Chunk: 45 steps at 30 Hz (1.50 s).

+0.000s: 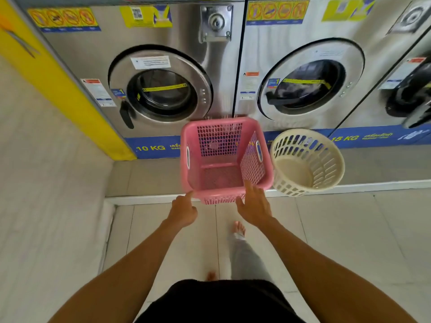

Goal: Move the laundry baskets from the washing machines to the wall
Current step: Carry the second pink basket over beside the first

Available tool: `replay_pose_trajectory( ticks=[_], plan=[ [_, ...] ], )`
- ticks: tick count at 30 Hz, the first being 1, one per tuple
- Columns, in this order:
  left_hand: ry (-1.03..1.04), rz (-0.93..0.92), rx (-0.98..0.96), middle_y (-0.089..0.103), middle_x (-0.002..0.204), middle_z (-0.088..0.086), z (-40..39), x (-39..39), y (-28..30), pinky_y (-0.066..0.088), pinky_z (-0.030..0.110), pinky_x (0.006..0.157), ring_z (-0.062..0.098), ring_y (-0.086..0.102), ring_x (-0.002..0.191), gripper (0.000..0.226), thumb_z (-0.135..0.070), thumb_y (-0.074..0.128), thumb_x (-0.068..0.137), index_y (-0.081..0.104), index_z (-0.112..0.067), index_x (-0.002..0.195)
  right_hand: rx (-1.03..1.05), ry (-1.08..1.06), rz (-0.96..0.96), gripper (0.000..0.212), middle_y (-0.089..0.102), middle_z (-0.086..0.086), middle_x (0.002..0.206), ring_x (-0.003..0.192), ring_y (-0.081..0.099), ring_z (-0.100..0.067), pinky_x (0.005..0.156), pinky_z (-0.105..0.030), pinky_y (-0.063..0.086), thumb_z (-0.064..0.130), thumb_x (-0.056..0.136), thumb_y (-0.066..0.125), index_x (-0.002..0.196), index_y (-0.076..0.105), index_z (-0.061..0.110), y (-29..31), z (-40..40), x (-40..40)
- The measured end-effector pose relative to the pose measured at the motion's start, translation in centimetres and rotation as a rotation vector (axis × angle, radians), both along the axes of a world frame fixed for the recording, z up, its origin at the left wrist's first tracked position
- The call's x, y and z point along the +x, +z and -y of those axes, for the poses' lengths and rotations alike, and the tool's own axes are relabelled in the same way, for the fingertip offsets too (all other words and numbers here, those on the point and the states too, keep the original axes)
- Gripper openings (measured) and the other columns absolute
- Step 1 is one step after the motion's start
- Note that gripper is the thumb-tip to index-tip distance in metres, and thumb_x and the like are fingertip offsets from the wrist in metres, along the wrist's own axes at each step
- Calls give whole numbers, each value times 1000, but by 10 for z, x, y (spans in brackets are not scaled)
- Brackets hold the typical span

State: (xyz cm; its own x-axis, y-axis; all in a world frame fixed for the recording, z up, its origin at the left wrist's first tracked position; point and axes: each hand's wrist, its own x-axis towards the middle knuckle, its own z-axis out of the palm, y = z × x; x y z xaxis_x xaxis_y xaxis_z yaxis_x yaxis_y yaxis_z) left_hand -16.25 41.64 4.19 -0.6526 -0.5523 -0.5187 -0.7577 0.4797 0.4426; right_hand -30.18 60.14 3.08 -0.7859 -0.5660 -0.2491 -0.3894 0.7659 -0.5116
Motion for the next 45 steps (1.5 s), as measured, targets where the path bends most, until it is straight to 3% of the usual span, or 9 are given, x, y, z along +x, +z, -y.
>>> replay_pose_trajectory(
  ticks=[9,17,23,28,31,36,39,42,45],
  plan=[
    [90,61,37,59,138,18,52,-86,-29,45,41,104,39,56,125,62,-15,52,83,49,-15,145,90,-31,73,68,46,-12,148,136,43,-35,107,-51,43,27,97,56,156,25,12,-35,40,-110],
    [225,115,79,66,129,15,96,-143,-59,53,46,98,40,64,112,64,-21,52,77,52,-26,141,270,-49,118,68,47,-12,147,132,45,-36,102,-53,49,21,95,60,155,28,14,-72,61,-208],
    [267,108,-32,68,121,22,118,-181,-87,50,48,98,42,63,110,63,-5,57,84,47,-16,145,284,-67,56,68,40,-9,153,134,42,-35,103,-50,43,16,95,59,155,28,17,-99,80,-251],
    [384,121,-95,36,143,30,141,-194,-131,37,56,107,48,37,131,78,-10,55,88,22,-31,156,297,-163,-1,74,28,-13,159,137,37,-40,104,-60,42,20,94,60,157,22,24,-135,88,-270],
    [366,52,-69,41,132,29,148,-192,-151,47,56,96,47,49,115,87,-3,52,90,10,-37,158,261,-205,47,80,19,-15,163,140,35,-44,104,-63,43,21,98,55,159,6,32,-153,89,-274],
    [362,51,-84,42,98,22,158,-177,-159,55,52,82,38,52,81,98,-4,60,87,5,-46,156,223,-125,5,81,37,-18,147,127,50,-40,92,-61,53,26,100,50,157,-3,47,-155,84,-283],
    [456,90,-69,37,98,16,153,-161,-144,52,44,79,37,50,87,96,-15,61,88,3,-54,152,199,-56,-17,86,46,-16,127,109,57,-36,87,-57,54,9,95,47,158,2,45,-132,93,-278],
    [556,147,-51,34,103,14,138,-130,-126,42,29,52,34,47,88,96,-11,59,89,1,-56,151,211,29,-26,93,48,-18,121,103,56,-38,83,-52,53,-4,88,49,161,8,39,-108,106,-264],
    [683,161,-30,29,104,10,119,-88,-107,37,25,44,32,48,85,99,-4,57,88,2,-53,153,208,159,-19,96,48,-18,118,100,56,-39,81,-50,51,-8,85,50,162,11,34,-86,122,-243]
  ],
)
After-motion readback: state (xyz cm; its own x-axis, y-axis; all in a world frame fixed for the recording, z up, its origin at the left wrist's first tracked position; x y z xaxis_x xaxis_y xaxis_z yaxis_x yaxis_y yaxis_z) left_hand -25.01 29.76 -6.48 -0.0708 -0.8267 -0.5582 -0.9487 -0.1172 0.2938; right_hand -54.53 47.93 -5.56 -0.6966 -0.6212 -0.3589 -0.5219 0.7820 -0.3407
